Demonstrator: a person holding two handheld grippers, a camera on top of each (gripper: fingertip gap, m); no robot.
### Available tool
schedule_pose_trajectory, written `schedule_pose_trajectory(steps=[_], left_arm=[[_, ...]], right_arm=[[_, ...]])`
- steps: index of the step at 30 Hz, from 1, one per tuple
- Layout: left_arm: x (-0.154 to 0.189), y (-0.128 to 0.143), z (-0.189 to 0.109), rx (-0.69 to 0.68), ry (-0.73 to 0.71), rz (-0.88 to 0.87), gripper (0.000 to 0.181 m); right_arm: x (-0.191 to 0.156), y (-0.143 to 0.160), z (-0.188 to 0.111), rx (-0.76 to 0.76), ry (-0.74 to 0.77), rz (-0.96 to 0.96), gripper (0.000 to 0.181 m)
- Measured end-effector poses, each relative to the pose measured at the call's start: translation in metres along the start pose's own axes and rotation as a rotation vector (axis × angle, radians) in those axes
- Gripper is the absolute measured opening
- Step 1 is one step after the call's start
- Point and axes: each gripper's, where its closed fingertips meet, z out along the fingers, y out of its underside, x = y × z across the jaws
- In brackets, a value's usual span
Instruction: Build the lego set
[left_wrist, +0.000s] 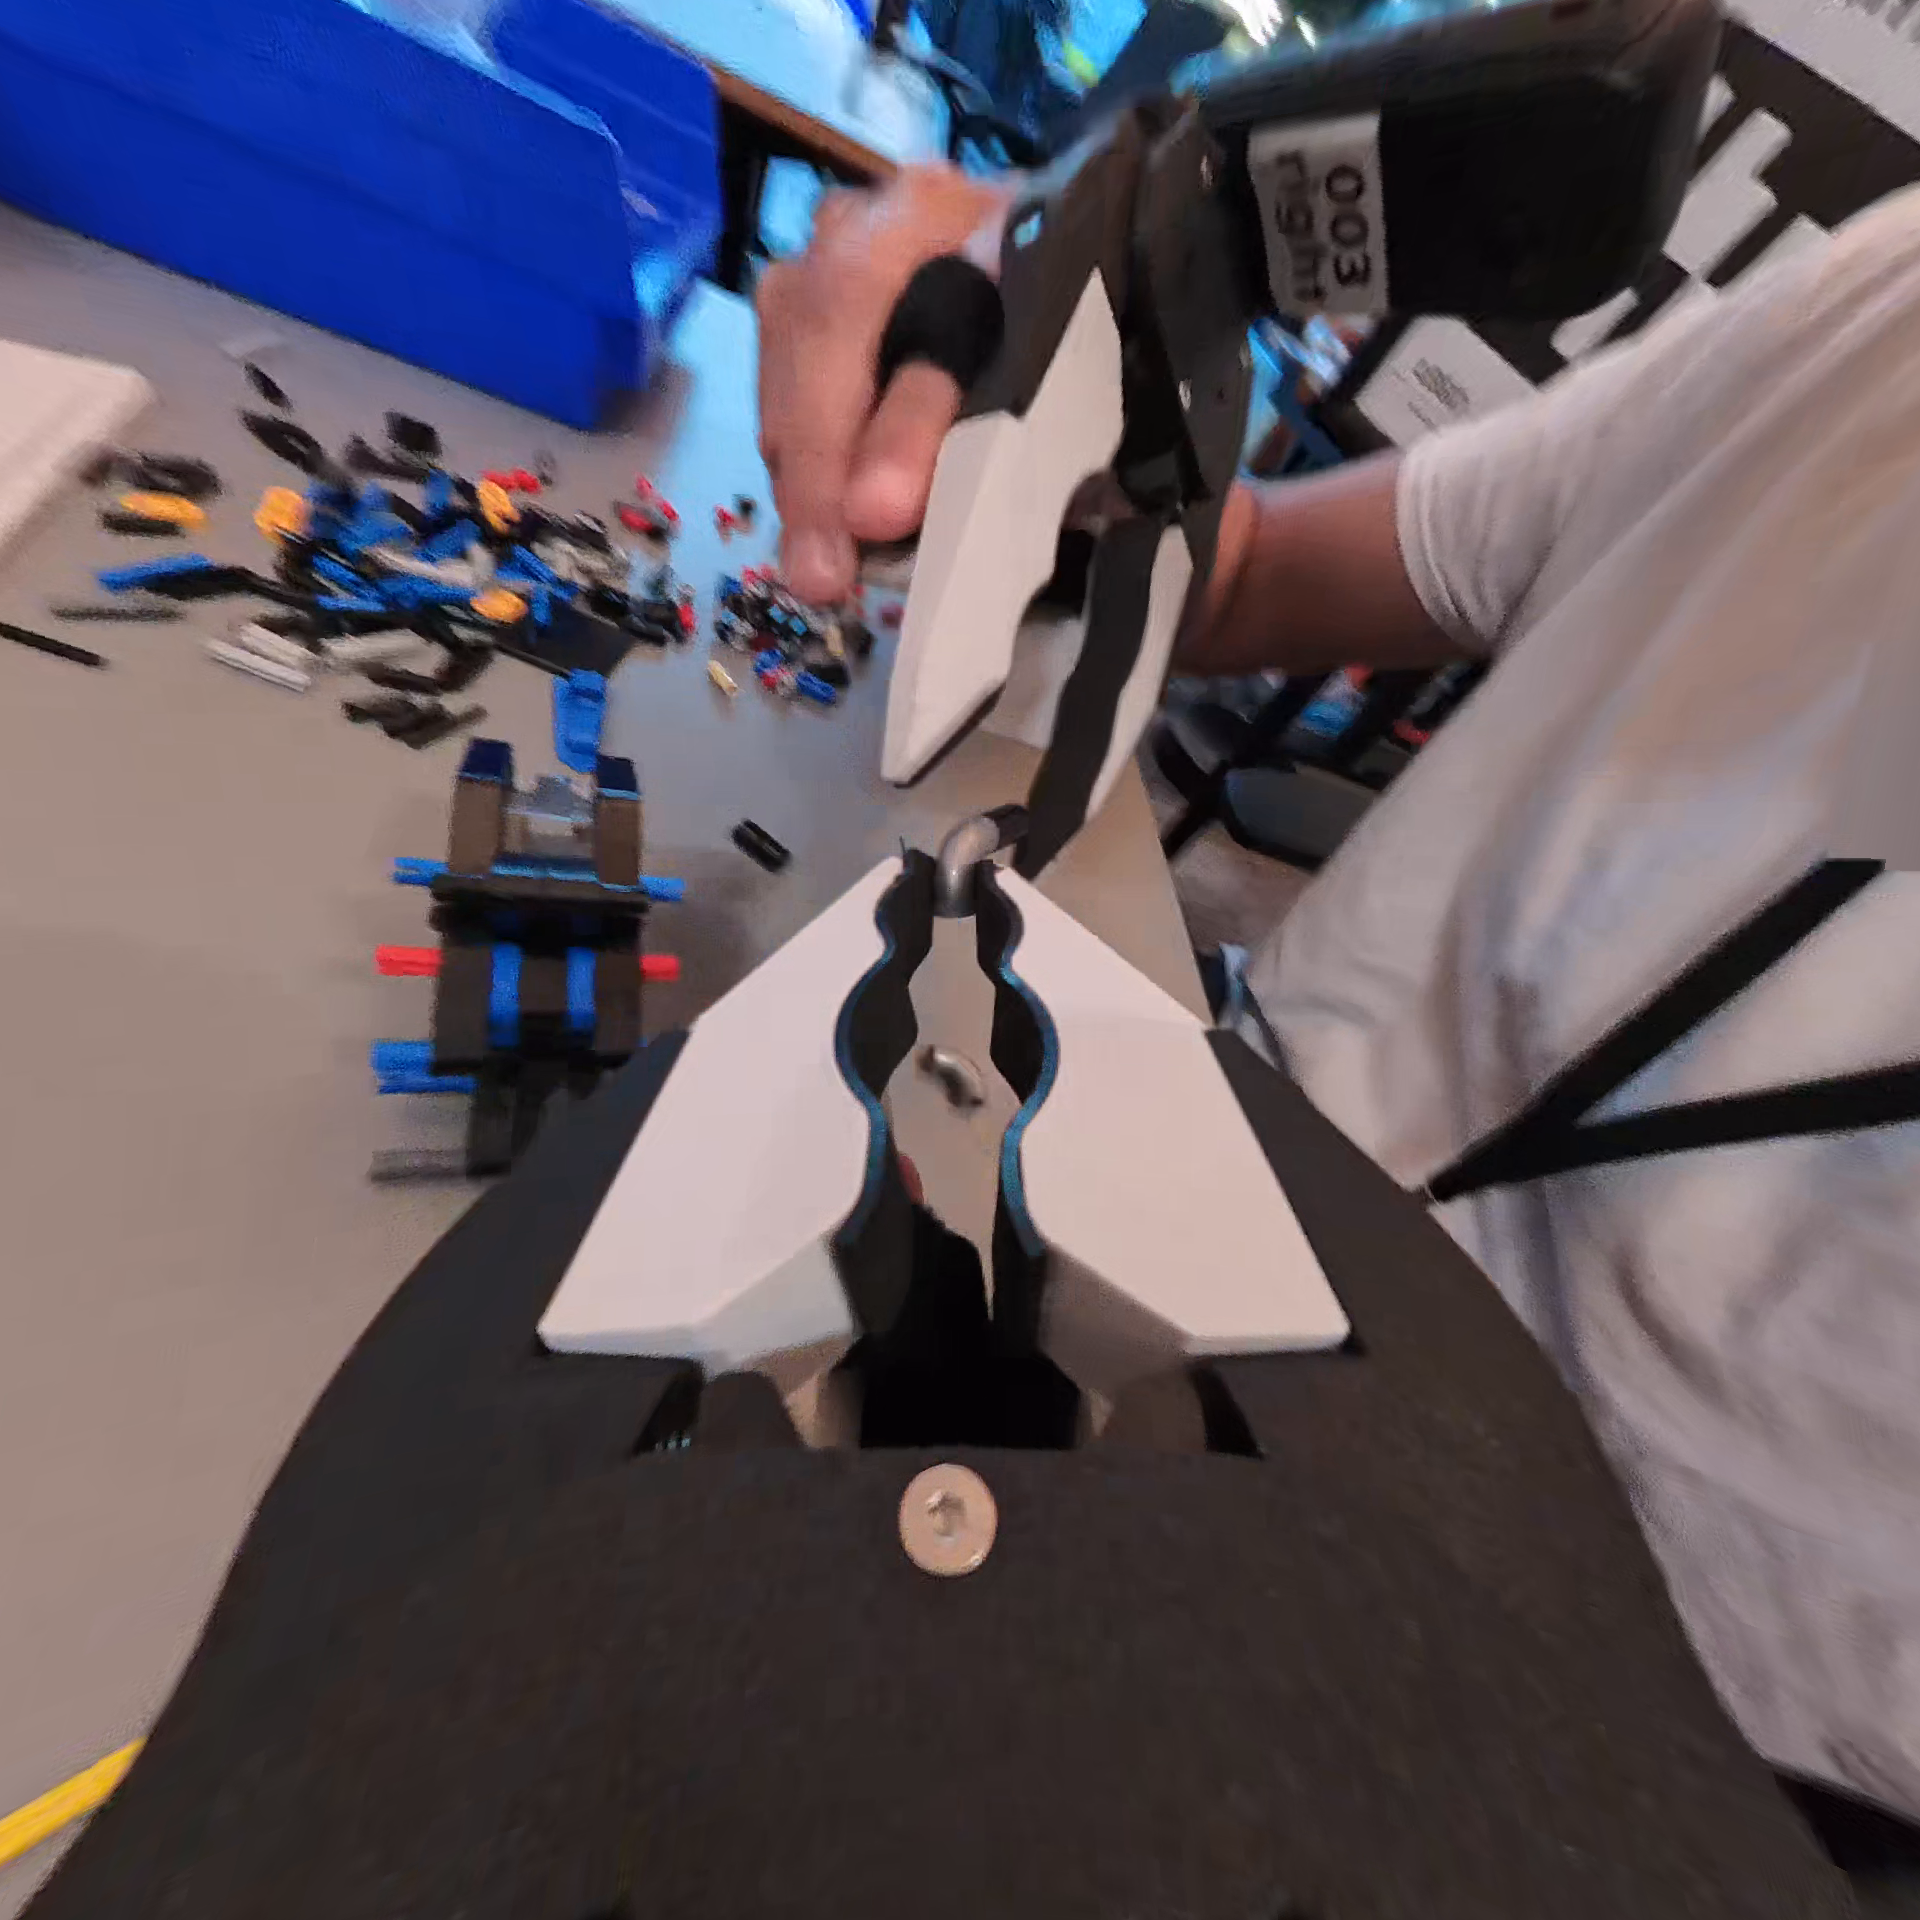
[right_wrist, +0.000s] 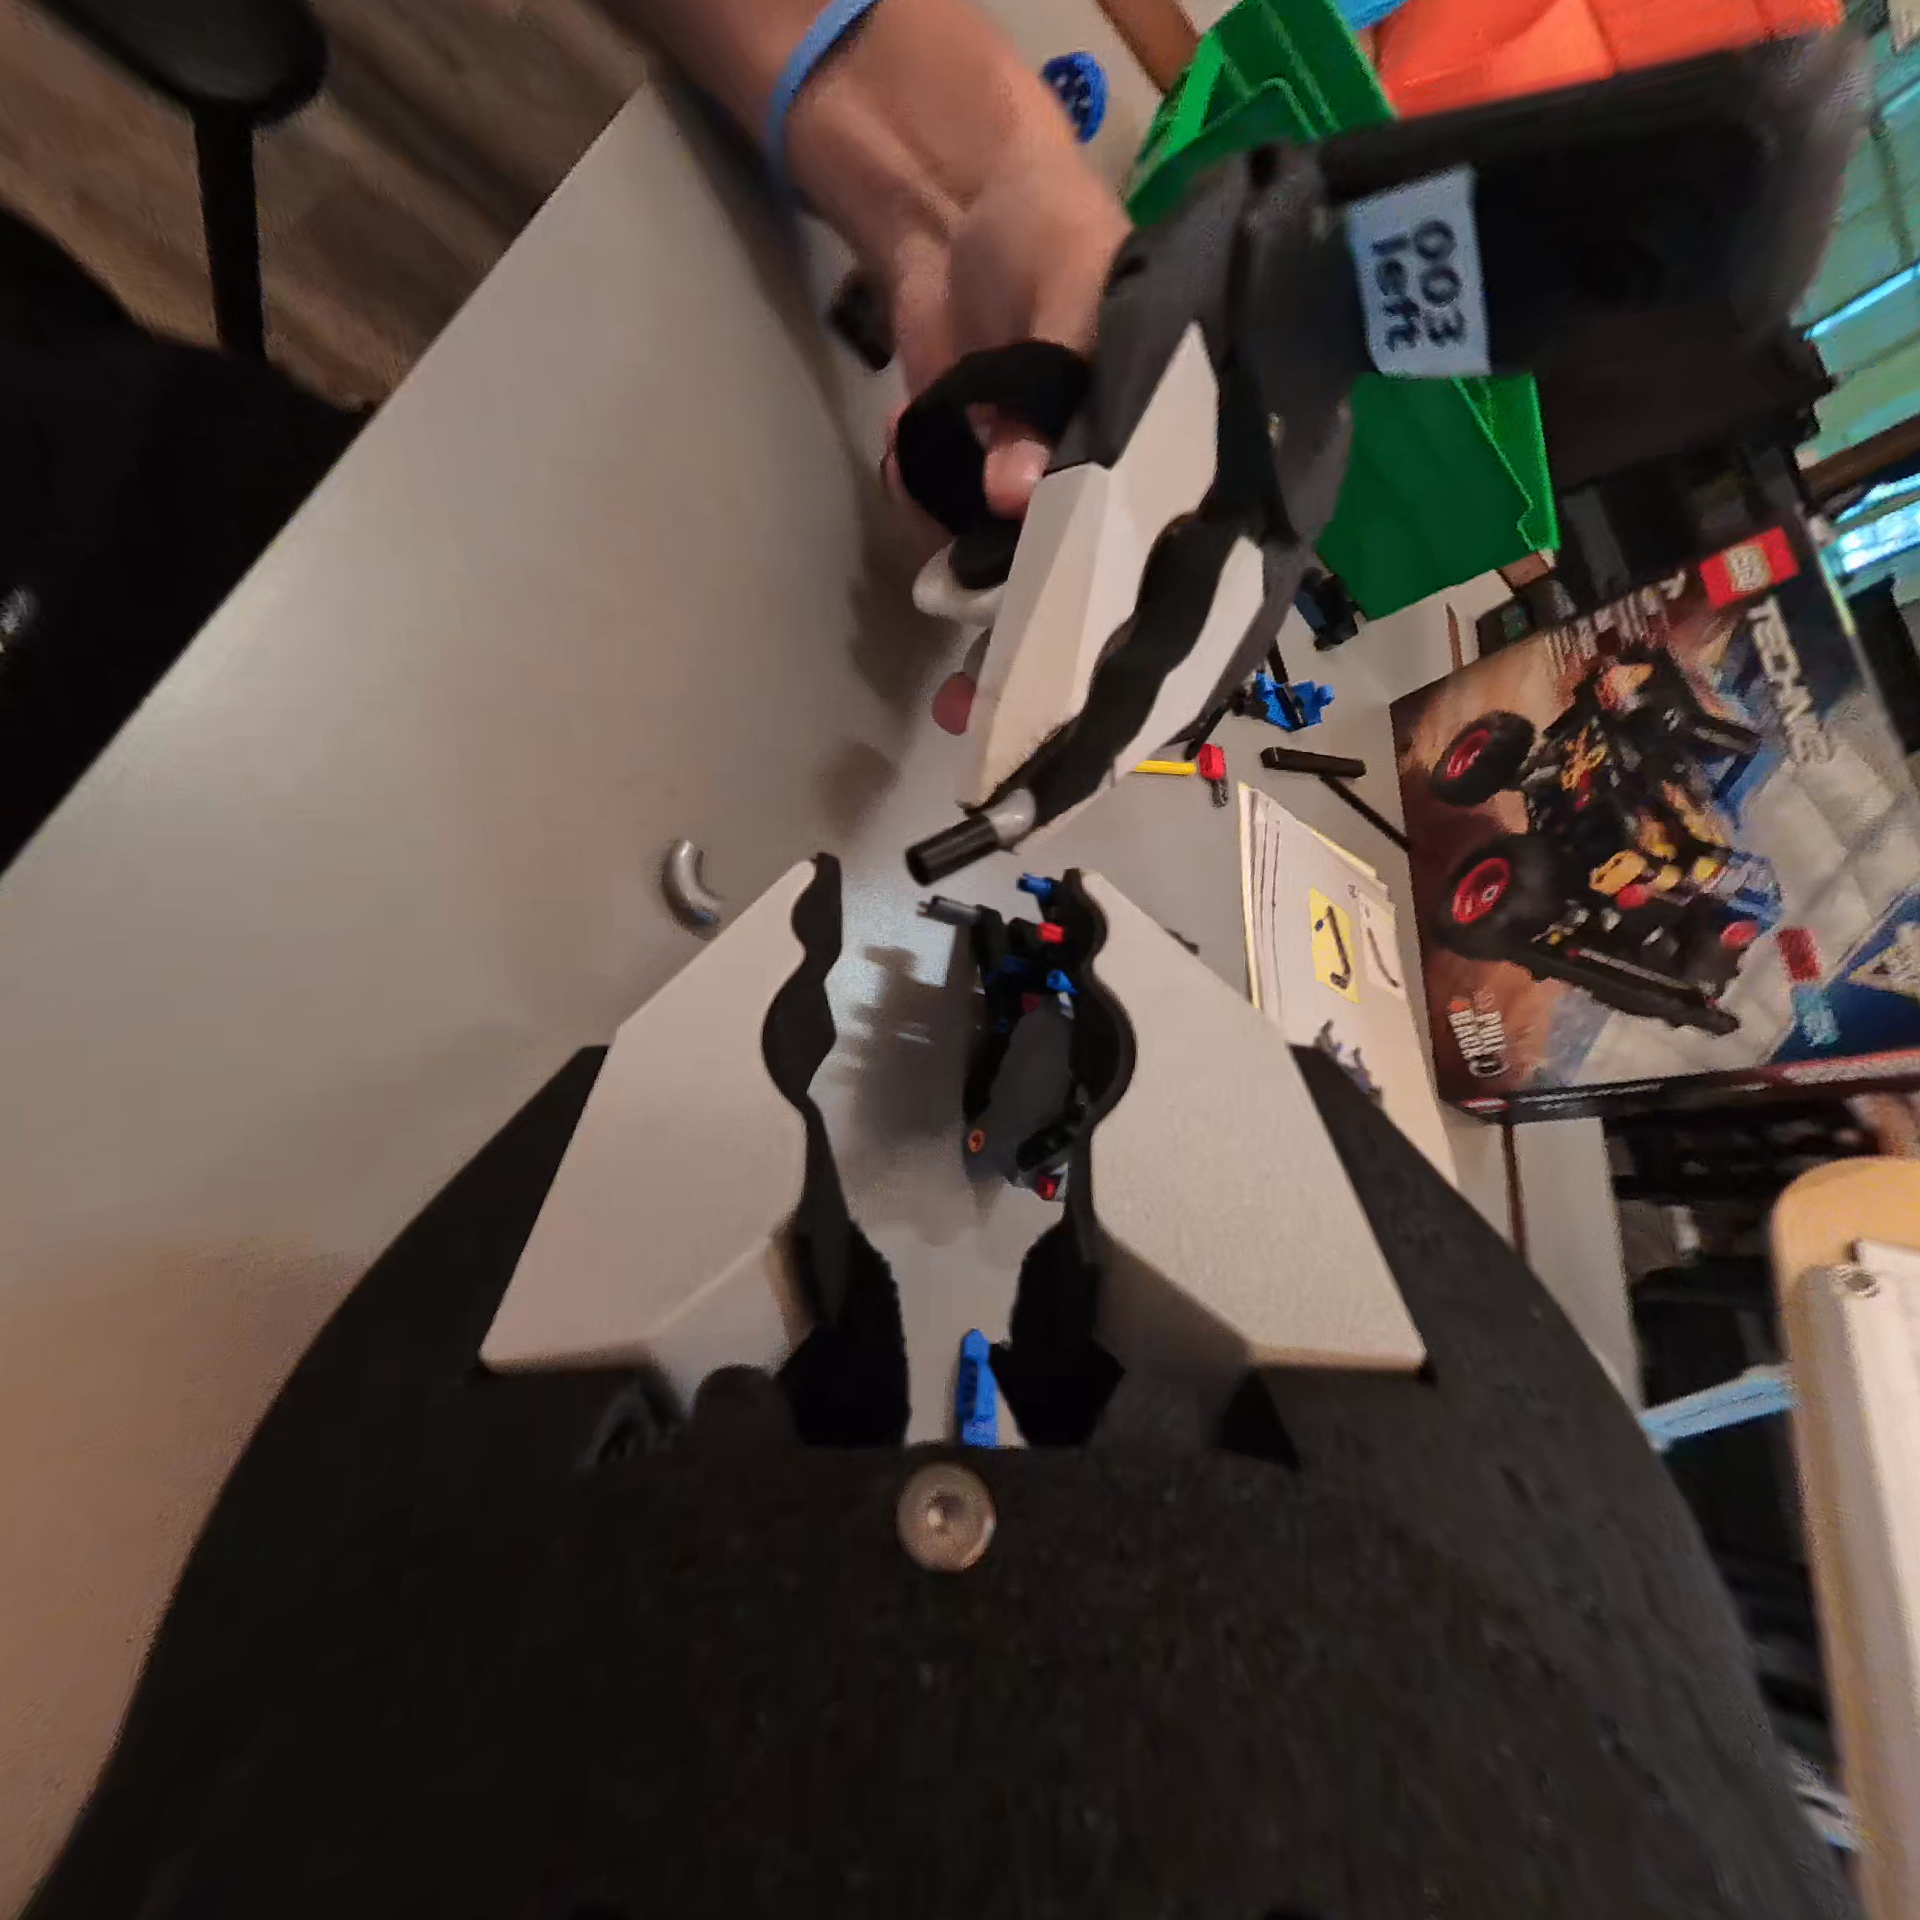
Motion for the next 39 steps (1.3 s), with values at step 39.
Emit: schedule_pose_trajectory(steps=[39], left_arm=[[0.017,0.019,0.006,-0.101,0.123,0.013,0.006]], right_arm=[[-0.019,-0.019,0.008,0.014,-0.284,0.093,0.030]])
